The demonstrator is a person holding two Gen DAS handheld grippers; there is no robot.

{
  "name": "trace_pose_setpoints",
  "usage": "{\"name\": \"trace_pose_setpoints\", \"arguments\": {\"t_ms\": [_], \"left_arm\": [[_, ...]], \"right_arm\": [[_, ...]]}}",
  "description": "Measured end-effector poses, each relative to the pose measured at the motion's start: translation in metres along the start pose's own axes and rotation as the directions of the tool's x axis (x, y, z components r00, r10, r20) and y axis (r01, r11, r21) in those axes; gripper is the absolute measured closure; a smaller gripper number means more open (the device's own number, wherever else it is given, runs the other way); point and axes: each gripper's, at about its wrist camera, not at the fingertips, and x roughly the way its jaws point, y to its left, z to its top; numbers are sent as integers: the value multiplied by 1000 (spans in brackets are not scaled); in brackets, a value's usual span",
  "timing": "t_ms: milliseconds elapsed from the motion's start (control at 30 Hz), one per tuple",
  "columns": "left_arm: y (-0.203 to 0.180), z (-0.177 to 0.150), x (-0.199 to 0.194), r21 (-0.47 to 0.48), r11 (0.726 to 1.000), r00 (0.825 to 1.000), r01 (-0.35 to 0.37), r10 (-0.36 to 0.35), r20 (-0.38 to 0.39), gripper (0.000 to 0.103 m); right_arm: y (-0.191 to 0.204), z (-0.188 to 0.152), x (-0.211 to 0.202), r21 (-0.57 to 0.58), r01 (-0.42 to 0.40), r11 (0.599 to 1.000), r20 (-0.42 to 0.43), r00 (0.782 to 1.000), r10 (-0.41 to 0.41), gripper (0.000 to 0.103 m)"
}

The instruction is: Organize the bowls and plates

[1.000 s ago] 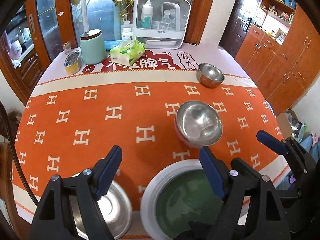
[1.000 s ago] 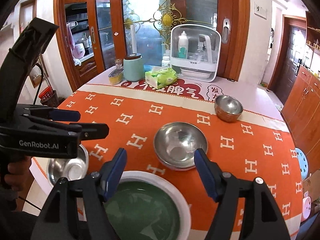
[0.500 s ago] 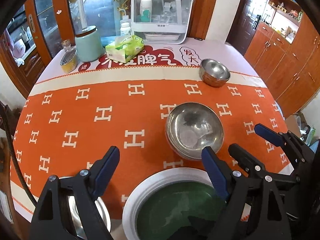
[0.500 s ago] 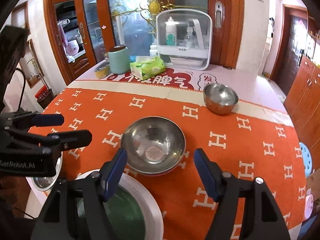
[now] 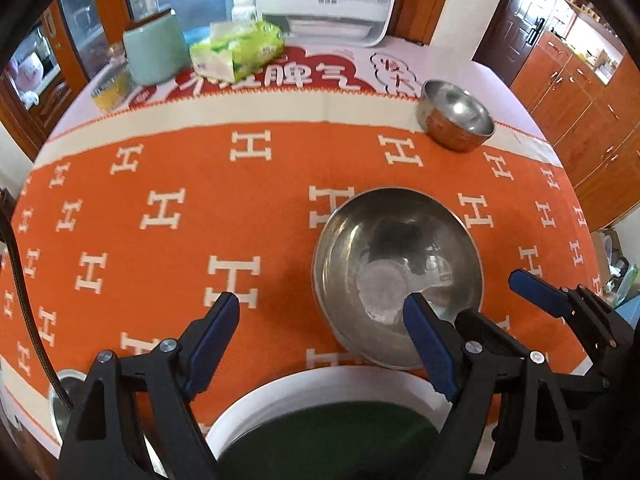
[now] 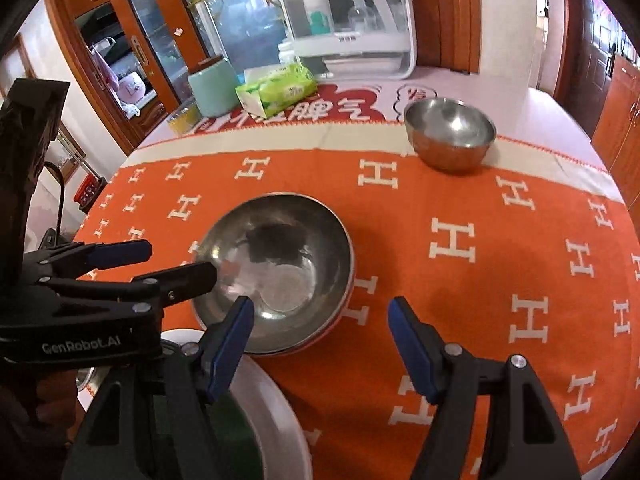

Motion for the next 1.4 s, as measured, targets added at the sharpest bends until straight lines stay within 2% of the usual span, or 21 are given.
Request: {"name": "trace_pose_setpoints", "arguments": {"t_ms": [100, 167, 267, 333, 467, 633, 767, 867, 1000, 1400], "left_arm": [[0, 3, 14, -11, 1000, 1000, -4, 3, -24, 20], [0, 5, 22, -21, 1000, 999, -8, 7, -36, 20], [4, 6, 29, -49, 999, 999, 3, -6, -51, 24], [7, 7, 35, -82, 996, 997, 21, -27, -68, 30], [11, 7, 42, -104, 994, 996, 22, -31, -87, 41], [12, 8, 48, -122, 992, 994, 45, -57, -96, 63], [11, 8, 51, -126, 991, 993, 52, -65, -100, 76], [11, 8, 52, -133, 989, 993, 57, -71, -98, 77], [10, 7, 53, -135, 988, 991, 72, -86, -101, 86], [7, 1, 48, -144, 986, 990, 80, -96, -107, 87]], "right_arm": [[-6, 1, 10, 16, -17, 1000, -29, 999, 18, 36], [-10, 1, 15, 20, -31, 999, -44, 999, 32, 45], [-12, 3, 23, 16, -34, 999, -64, 997, 35, 53], [-14, 4, 27, 13, -37, 999, -71, 997, 38, 59], [-17, 6, 33, 10, -53, 999, -77, 996, 54, 64], [-17, 8, 36, -3, -66, 998, -78, 995, 65, 72], [-17, 7, 37, -7, -73, 997, -81, 994, 72, 80], [-18, 7, 37, -5, -73, 997, -80, 994, 72, 82], [-17, 7, 36, -11, -73, 997, -78, 994, 72, 83], [-14, 6, 24, -32, -60, 998, -60, 997, 58, 87]]}}
